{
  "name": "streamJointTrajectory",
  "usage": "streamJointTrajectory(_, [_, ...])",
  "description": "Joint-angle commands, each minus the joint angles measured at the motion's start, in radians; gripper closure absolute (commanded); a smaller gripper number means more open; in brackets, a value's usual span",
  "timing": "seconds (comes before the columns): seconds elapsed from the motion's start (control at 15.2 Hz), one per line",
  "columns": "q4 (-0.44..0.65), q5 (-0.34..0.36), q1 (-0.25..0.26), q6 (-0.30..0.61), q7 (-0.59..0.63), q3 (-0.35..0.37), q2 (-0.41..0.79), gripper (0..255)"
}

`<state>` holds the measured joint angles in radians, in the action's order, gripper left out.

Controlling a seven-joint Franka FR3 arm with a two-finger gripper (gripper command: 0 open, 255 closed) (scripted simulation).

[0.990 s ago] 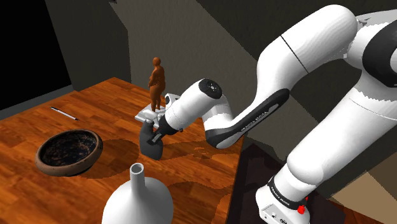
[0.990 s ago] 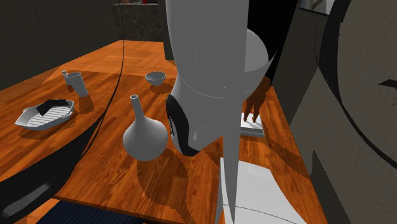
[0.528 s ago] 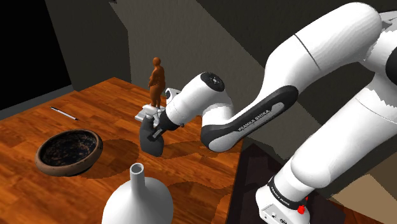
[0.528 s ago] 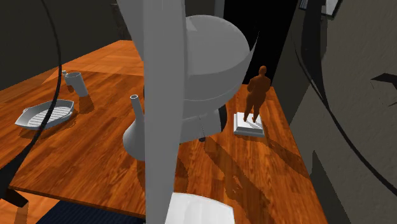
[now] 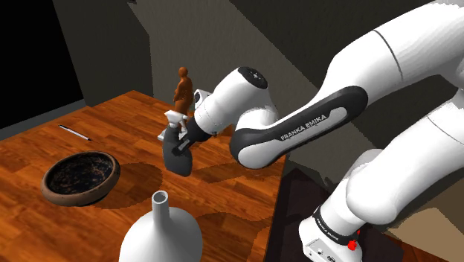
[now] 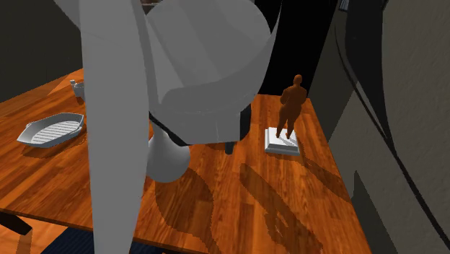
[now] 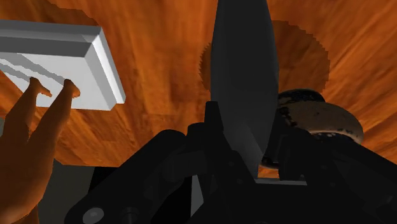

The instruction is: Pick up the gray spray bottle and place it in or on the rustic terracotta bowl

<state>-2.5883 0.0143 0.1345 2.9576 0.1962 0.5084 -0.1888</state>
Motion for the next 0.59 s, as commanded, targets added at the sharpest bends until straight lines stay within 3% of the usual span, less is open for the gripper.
streamJointTrajectory(0.0, [0.009,-0.033,0.024,-0.033,-0.027,-0.020,-0.024,255])
streamJointTrajectory(0.53, [0.056,-0.099,0.073,-0.157,-0.083,-0.070,-0.104,255])
